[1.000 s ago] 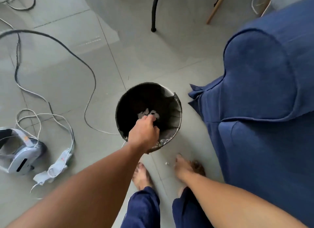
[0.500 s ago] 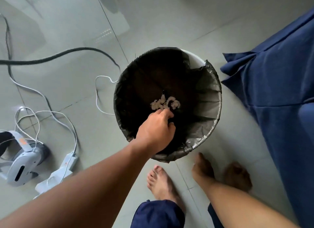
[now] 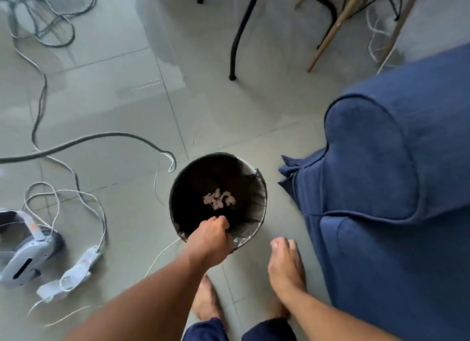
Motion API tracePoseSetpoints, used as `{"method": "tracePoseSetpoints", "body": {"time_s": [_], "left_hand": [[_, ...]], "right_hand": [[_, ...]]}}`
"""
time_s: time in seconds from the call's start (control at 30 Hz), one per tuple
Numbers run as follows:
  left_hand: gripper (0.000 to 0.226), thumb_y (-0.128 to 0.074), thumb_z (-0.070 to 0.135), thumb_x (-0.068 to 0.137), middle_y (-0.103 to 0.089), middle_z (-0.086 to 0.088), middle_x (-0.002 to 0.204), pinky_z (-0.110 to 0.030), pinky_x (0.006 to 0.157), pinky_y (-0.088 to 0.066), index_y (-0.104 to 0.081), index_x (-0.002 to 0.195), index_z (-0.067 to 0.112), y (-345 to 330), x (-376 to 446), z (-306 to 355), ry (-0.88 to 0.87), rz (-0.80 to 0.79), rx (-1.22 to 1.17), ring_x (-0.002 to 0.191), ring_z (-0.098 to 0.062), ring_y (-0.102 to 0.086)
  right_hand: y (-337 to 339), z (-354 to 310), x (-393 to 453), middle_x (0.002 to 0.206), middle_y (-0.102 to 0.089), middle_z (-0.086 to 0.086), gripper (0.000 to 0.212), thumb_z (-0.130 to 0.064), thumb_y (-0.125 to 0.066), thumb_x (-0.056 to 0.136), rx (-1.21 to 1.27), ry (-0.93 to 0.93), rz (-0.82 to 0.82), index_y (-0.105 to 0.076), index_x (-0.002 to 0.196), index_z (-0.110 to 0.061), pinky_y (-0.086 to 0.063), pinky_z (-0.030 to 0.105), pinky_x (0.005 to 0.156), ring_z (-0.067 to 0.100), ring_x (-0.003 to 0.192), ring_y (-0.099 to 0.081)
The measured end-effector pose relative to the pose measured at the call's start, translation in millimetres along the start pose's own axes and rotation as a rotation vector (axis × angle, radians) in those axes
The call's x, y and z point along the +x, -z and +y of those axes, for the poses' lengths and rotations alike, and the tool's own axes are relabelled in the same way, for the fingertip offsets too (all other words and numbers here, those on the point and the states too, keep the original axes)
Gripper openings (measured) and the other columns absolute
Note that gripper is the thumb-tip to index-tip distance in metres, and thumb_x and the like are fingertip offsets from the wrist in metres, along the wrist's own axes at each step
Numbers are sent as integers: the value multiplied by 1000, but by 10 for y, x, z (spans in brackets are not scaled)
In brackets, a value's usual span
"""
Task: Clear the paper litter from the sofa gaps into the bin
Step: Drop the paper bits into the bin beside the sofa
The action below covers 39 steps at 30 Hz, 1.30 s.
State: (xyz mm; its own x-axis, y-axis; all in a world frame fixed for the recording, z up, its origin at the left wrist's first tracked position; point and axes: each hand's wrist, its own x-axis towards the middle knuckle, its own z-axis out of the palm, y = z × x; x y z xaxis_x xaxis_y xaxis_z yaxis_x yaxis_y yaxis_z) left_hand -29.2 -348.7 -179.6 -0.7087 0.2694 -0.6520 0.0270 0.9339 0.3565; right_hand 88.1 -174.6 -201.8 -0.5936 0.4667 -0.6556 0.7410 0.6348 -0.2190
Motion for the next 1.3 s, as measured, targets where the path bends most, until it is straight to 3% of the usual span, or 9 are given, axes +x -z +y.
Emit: {"method": "tracePoseSetpoints", "body": {"time_s": [0.1, 0.23, 0.33, 0.53, 0.63, 0.73, 0.93, 1.13, 1.3], "left_hand": [[30, -45, 34, 84, -59, 2, 104, -36, 77, -52, -59, 109, 24, 206, -85, 139, 15, 3, 1, 100, -26, -58], [32, -44, 34, 83, -63, -2, 109, -39, 81, -53, -59, 108, 20, 604, -282, 275, 38, 15, -31, 102, -28, -60], [33, -46, 32, 85, -65, -3, 112, -38, 79, -52, -59, 112, 18, 833, -384, 287, 50, 15, -24, 104, -28, -61], [27, -46, 29, 86, -65, -7, 105, -38, 74, -52, -56, 107, 17, 1072, -523, 225, 50, 25, -32, 97, -29, -61], [27, -46, 31, 86, -64, -6, 106, -36, 70, -49, -54, 109, 18, 1113, -559, 211, 61, 31, -34, 95, -29, -60], [29, -46, 30, 87, -63, -6, 108, -35, 70, -45, -54, 112, 18, 1130, -593, 210, 65, 22, -20, 96, -28, -60], [29, -47, 31, 88, -63, -6, 112, -37, 78, -51, -54, 113, 18, 1215, -680, 440, 22, -19, 68, 101, -27, -59], [36, -42, 37, 87, -64, -1, 118, -36, 81, -50, -54, 118, 23, 1404, -946, 1180, -133, -67, 113, 107, -26, -60], [28, -42, 33, 85, -65, -4, 115, -34, 80, -49, -51, 108, 22, 1777, -1023, 2025, -307, -55, 201, 106, -28, -61]], "right_hand": [[437, -418, 65, 113, -52, 1, 18, -19, -37, 103, -87, 157, -1, -51, 104, -31, -38, 35, 70, 26, 99, -55], [982, -1070, -40, 98, -59, 0, 22, -34, -33, 103, -73, 176, -127, -53, 94, -28, -34, 33, 64, 23, 77, -52], [1184, -1429, -102, 109, -63, 5, 24, -25, -41, 101, -37, 227, -184, -62, 112, -25, -40, 31, 75, 30, 94, -59], [1368, -1761, -169, 136, -60, 17, 43, -9, -48, 99, -66, 241, -280, -55, 141, -12, -42, 31, 91, 36, 124, -57], [1402, -1762, -212, 132, -61, 16, 43, -7, -47, 97, -31, 188, -281, -57, 138, -11, -44, 30, 93, 37, 120, -58], [1464, -1723, -328, 133, -60, 10, 50, -7, -45, 92, -15, 160, -262, -57, 138, -22, -51, 41, 100, 35, 114, -60], [1751, -1473, -598, 139, -58, 8, 51, -14, -44, 93, -5, 117, -276, -57, 138, -34, -52, 40, 98, 34, 113, -61], [2395, -1019, -1103, 126, -59, 8, 30, -18, -42, 93, -8, 24, -241, -61, 113, -29, -53, 39, 93, 34, 108, -60], [3120, -675, -1309, 131, -59, 3, 30, -19, -41, 95, 33, -49, -94, -59, 118, -29, -51, 35, 89, 29, 102, -58]]}}
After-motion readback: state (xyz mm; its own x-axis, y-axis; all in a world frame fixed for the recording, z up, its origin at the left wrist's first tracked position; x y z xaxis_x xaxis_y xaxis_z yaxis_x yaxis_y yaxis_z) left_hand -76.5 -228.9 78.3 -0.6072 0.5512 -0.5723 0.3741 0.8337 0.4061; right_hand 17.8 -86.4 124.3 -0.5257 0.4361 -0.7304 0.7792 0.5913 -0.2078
